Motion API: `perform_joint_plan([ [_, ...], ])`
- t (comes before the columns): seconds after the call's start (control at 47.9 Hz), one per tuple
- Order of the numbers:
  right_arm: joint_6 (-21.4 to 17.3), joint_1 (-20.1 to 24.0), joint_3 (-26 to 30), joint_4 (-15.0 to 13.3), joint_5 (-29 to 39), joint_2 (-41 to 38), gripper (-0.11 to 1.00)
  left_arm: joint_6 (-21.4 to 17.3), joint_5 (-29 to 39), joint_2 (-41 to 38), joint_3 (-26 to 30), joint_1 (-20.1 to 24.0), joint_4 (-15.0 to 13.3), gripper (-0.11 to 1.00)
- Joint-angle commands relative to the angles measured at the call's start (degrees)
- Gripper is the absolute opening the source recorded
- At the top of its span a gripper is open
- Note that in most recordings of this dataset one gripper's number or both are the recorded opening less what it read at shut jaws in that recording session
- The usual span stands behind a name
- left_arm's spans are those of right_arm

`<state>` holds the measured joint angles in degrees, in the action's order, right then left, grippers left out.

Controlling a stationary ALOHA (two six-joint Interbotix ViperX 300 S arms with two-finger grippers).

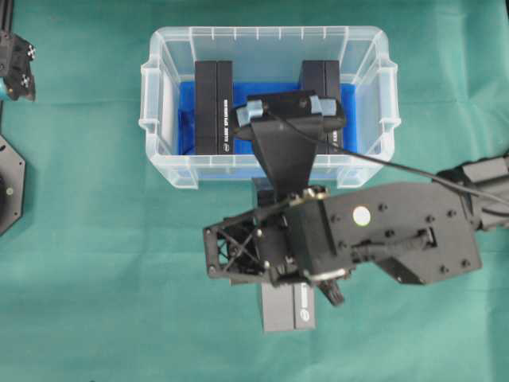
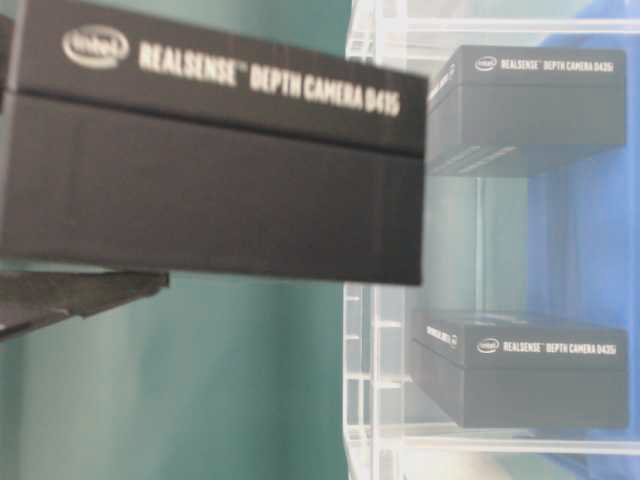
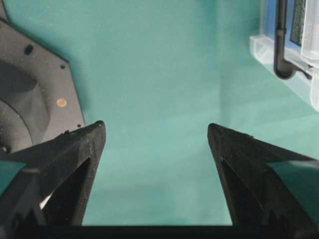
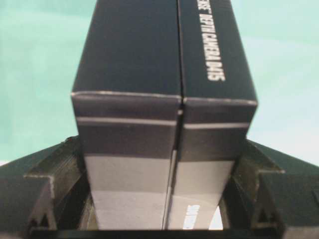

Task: Take out the box from the case.
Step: 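Lift the middle box with the right gripper out of the bin, then lower the held box onto the cloth in front of the bin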

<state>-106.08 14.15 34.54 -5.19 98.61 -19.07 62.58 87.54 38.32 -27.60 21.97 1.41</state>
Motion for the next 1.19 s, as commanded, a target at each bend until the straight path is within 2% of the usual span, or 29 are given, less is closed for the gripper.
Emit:
perform_joint_plan([
  [0.0, 0.0, -0.2, 1.6, -0.5, 0.2, 2.9, 0.68, 0.0, -0.3, 0.2, 0.6, -0.1, 0.3, 0.82],
  [0.334, -0.2, -0.2, 1.0, -1.1, 0.1, 1.7, 0.68, 0.0, -0.3, 0.2, 0.6, -0.1, 0.2, 0.82],
  [0.543, 0.0, -0.2, -1.4, -0.6, -1.7, -0.3, 0.68, -0.1, -0.2, 0.3, 0.5, -0.1, 0.3, 0.82],
  [0.69, 0.1, -0.2, -5.5, -0.2, -6.1, -0.8, 0.68, -0.1, -0.2, 0.3, 0.5, -0.2, 0.3, 0.82],
  [0.919, -0.6, -0.2, -13.7, 1.6, -17.4, -0.8, 0.68, -0.1, -0.2, 0.3, 0.5, -0.1, 0.3, 0.82],
  [1.17, -1.3, -0.2, -20.6, 2.9, -23.2, -0.8, 0.68, -0.1, -0.2, 0.1, 0.5, -0.2, 0.2, 0.82],
])
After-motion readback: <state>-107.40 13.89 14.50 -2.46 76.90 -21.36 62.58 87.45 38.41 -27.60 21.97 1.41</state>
